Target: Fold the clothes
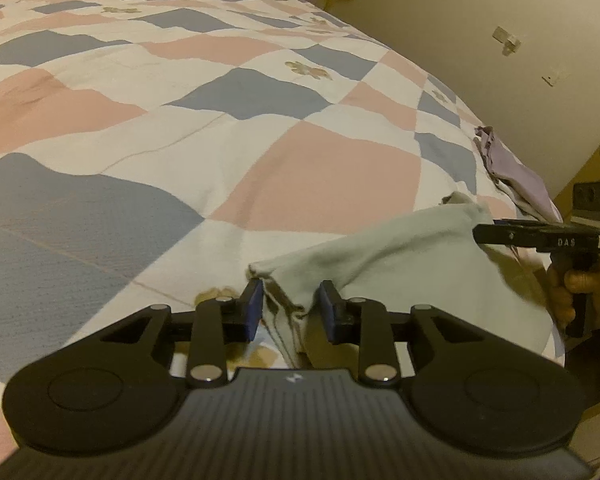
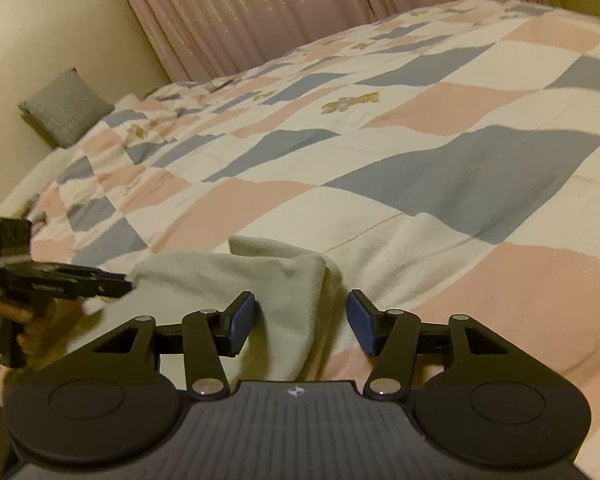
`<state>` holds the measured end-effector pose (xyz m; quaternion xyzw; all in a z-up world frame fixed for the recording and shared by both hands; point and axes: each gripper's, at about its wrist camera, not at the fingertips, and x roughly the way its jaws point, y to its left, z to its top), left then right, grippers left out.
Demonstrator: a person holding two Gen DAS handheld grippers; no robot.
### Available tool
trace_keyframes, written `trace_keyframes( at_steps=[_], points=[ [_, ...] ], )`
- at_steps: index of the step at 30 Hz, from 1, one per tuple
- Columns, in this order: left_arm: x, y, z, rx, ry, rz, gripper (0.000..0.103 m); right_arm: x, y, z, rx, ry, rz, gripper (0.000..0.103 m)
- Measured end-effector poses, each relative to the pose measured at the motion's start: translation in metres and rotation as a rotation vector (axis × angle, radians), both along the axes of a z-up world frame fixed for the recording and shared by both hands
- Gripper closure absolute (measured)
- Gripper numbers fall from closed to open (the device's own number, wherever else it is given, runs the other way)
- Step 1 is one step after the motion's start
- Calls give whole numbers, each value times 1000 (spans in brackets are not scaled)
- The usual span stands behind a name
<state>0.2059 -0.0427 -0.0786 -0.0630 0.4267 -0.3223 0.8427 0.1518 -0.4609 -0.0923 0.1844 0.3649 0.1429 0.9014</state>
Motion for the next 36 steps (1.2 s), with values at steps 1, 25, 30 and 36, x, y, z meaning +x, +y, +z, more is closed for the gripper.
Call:
trace_keyframes(
  at_steps=[1, 25, 30, 36],
  points=[
    [-2, 0, 0, -5, 1, -4, 87, 0, 1, 0, 7, 1, 6, 57],
    [29, 6, 19, 49, -150, 98, 82, 35, -18, 15, -85, -68, -100, 60],
    [6, 8, 46, 60, -242, 123, 85, 9, -4, 37, -244, -141, -124, 60],
    [0, -43, 42, 97, -289, -23, 84, 19, 34, 45, -274, -219, -31, 69]
  ],
)
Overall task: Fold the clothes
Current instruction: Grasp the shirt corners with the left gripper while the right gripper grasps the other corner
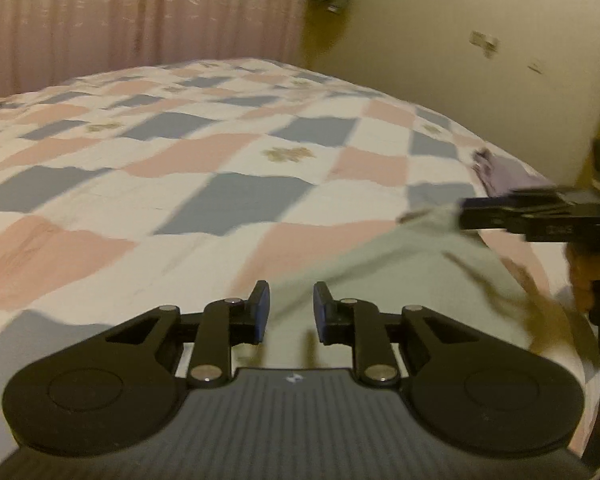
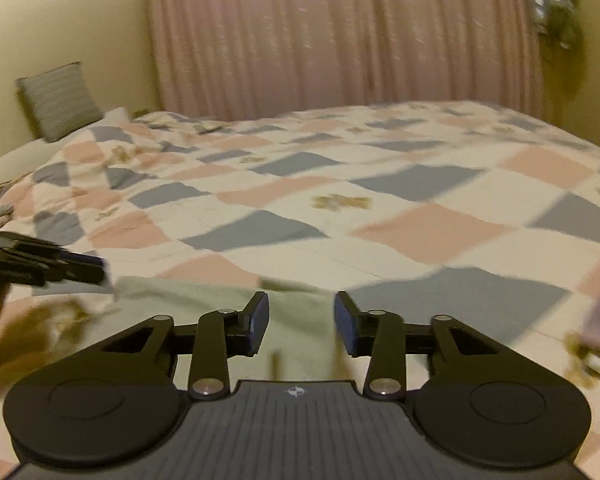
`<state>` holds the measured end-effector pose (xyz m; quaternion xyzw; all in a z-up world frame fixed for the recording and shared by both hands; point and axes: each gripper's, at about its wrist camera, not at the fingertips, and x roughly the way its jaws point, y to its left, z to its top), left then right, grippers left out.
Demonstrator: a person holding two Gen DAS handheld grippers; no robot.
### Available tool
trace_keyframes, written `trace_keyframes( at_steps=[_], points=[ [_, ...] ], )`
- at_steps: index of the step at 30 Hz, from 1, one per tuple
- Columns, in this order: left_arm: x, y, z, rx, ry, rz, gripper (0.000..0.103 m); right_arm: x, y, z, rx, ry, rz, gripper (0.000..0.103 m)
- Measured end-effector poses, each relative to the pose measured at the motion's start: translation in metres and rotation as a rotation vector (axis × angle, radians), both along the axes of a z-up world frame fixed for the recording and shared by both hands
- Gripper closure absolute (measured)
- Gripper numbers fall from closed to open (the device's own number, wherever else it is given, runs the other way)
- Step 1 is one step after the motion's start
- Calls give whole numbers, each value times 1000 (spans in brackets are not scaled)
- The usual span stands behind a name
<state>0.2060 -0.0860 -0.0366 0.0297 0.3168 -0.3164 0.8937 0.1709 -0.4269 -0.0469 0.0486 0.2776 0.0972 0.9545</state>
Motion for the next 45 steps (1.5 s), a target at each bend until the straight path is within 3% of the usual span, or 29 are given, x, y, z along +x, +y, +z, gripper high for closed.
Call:
trace_keyframes(
  at_steps=[3, 5, 6, 7, 13, 17, 19, 25, 29, 30, 32, 35, 39, 41, 45],
  points=[
    [7, -16, -20, 77, 17, -14, 85, 21, 22, -12, -63, 30, 55, 73],
    [10, -13, -30, 101, 18, -3, 86, 35, 30, -22, -122, 65, 61, 84],
    [12, -10, -33, 111, 16, 4, 86, 37, 27, -25, -130, 73, 50, 98],
    [12, -6, -33, 120, 12, 15, 89, 38, 20, -27, -128, 75, 33, 103],
    [10, 9, -29, 164, -4, 75, 87, 34, -9, -30, -121, 84, -51, 103],
    [-15, 8, -13, 159, -56, 81, 88, 13, 2, -12, -184, 35, -72, 103],
    [-28, 1, -12, 150, -52, 54, 87, 3, 10, -7, -162, 24, -54, 103],
    [-44, -6, -33, 203, -35, 25, 83, -6, 17, -27, -126, 99, -28, 103],
    [-45, 11, -26, 199, -14, 53, 80, -18, -2, -26, -139, 125, -108, 103],
    [-49, 12, -22, 210, -26, 59, 81, -24, -3, -23, -137, 123, -117, 94],
    [-63, 10, -13, 218, -59, 59, 86, -37, -2, -13, -122, 107, -118, 94],
    [-89, -4, -6, 178, -78, 11, 85, -57, 20, -5, -72, 81, -57, 94],
    [-110, -28, -30, 243, -59, -57, 84, -64, 62, -17, -73, 110, 53, 98],
    [-114, -21, -39, 260, -65, -44, 83, -65, 75, -28, -103, 142, 88, 101],
    [-112, 1, -37, 253, -35, -5, 82, -76, 56, -34, -169, 167, 56, 103]
  ],
)
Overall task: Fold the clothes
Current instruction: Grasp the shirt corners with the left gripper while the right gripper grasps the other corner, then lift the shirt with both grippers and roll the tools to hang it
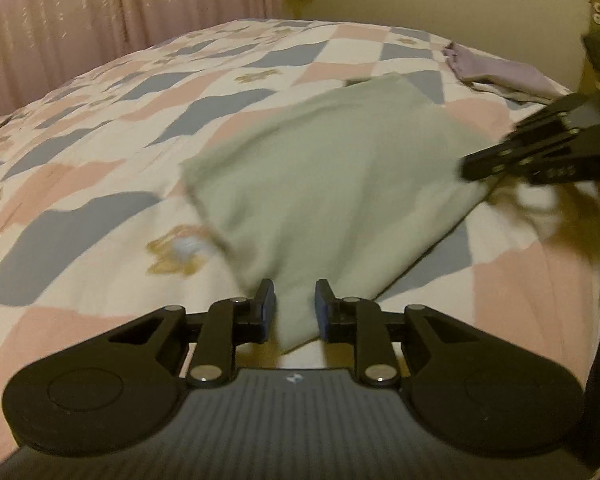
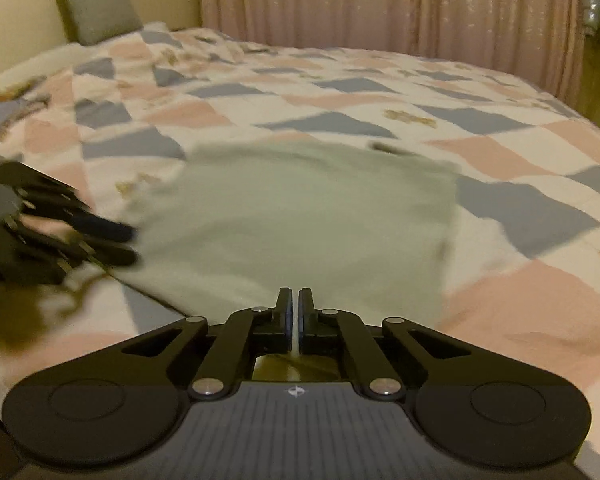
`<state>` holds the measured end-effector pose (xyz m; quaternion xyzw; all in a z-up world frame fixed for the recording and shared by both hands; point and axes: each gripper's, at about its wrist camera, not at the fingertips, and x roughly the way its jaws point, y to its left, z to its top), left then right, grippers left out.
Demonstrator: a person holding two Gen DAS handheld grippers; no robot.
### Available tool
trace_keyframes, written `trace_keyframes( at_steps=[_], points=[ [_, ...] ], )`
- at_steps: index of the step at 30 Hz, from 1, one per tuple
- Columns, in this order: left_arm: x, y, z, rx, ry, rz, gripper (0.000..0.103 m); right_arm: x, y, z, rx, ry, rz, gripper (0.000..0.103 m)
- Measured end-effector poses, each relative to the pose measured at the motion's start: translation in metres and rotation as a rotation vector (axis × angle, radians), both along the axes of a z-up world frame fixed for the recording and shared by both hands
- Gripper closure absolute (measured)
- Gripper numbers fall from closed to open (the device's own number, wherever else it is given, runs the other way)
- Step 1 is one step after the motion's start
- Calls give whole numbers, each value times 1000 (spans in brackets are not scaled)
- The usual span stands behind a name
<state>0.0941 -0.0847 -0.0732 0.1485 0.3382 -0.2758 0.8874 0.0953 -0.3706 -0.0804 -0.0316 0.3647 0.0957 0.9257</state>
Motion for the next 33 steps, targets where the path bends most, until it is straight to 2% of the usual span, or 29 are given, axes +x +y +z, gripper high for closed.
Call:
trace_keyframes(
  at_steps=[3, 5, 7, 11, 14, 17, 18, 21, 22, 23, 25, 27, 30, 33],
  points=[
    [-1, 3, 9, 20, -14, 22, 83, -11, -22, 2, -25, 8, -54, 103],
    [-4, -5, 16, 6, -38, 7, 84, -19, -27, 8, -31, -2, -85, 103],
    [-6, -21, 20, -24, -46, -29, 84, -24, -15, 17, -27, -38, -72, 92],
    [-13, -51, 5, 11, -39, -99, 84, -19, 18, 13, -20, -36, 18, 94],
    [-12, -37, -3, 7, -21, -90, 82, -19, 11, 2, -60, -10, 13, 95],
    [-10, -20, 2, 33, -15, -42, 82, -26, -25, -1, -47, 8, -76, 99],
    [-10, -15, 5, 46, -16, -26, 82, -30, -34, 1, -52, 11, -106, 95],
    [-20, -17, 18, 103, -79, -29, 83, -41, -38, 12, -105, -13, -114, 91],
    [-26, -22, 21, 118, -112, -52, 83, -45, -32, 16, -134, -31, -90, 86],
    [-33, -28, 22, 137, -147, -78, 76, -49, -26, 20, -163, -49, -65, 82],
    [-47, -45, 20, 193, -222, -139, 71, -53, -5, 22, -240, -78, 14, 66],
    [-58, -61, 11, 274, -274, -207, 71, -53, 18, 16, -323, -87, 109, 59],
    [-68, -81, -10, 400, -350, -295, 69, -48, 45, 5, -423, -91, 220, 58],
    [-71, -93, -25, 477, -415, -350, 69, -40, 64, -5, -487, -95, 297, 58]
  ],
)
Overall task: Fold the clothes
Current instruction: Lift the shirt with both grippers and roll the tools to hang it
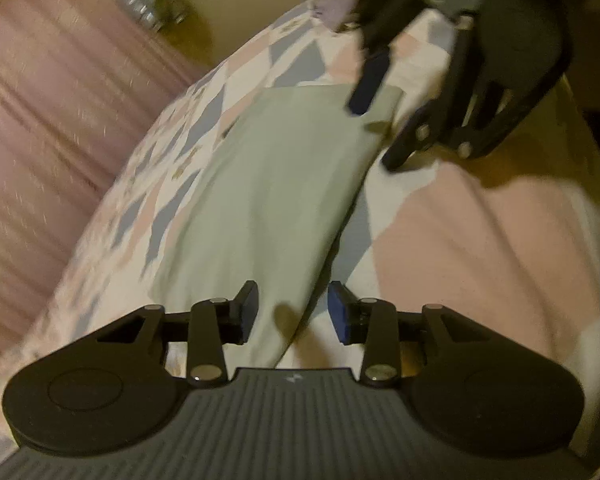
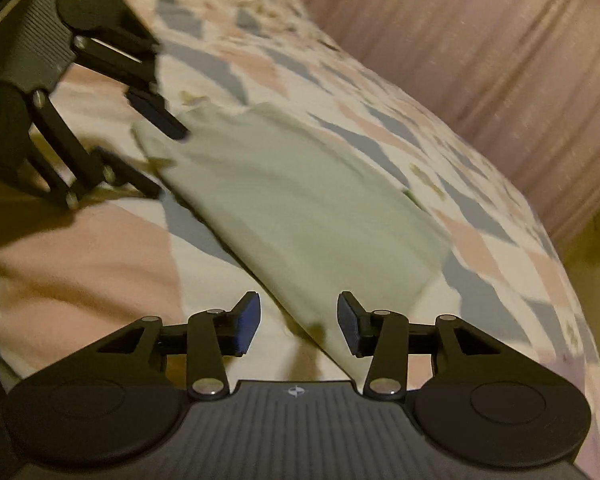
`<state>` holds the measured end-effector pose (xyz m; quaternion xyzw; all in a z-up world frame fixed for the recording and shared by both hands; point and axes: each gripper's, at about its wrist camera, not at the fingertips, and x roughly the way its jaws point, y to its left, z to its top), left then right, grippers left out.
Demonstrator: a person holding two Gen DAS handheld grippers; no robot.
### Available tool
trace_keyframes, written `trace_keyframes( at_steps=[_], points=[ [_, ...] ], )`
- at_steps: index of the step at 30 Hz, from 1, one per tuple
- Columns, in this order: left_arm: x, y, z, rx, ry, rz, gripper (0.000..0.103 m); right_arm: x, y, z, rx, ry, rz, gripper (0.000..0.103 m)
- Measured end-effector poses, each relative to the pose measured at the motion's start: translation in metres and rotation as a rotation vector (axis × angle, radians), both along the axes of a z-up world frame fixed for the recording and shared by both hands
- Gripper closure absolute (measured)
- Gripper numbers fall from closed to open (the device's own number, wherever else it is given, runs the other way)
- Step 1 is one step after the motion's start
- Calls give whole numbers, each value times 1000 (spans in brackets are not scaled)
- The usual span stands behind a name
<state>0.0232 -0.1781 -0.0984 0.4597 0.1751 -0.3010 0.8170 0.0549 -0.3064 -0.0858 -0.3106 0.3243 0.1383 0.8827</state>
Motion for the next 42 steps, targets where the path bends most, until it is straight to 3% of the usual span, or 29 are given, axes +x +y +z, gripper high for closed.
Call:
trace_keyframes(
  at_steps=[4, 9, 14, 29, 34, 36, 38, 42],
  points=[
    [5, -9, -13, 80, -73, -65, 69, 11, 17, -17, -108, 2, 72, 58],
    [26, 4, -10, 92, -48, -22, 69, 19, 2, -28, -229, -39, 57, 62],
    [38, 9, -6, 89, -2, 2, 69, 26, -17, -33, -250, -39, 20, 62],
    [38, 7, -5, 89, 15, 2, 68, 45, -6, -43, -300, -64, 54, 63],
    [42, 8, -6, 91, 7, -12, 68, 49, -5, -45, -327, -84, 71, 68],
    [43, 7, -5, 94, 15, -17, 72, 50, -3, -46, -338, -87, 79, 69],
    [43, 7, -4, 102, 21, -25, 87, 50, -2, -47, -349, -88, 87, 73],
    [37, 9, -4, 123, 10, -44, 96, 43, 0, -49, -359, -102, 90, 87]
  ],
)
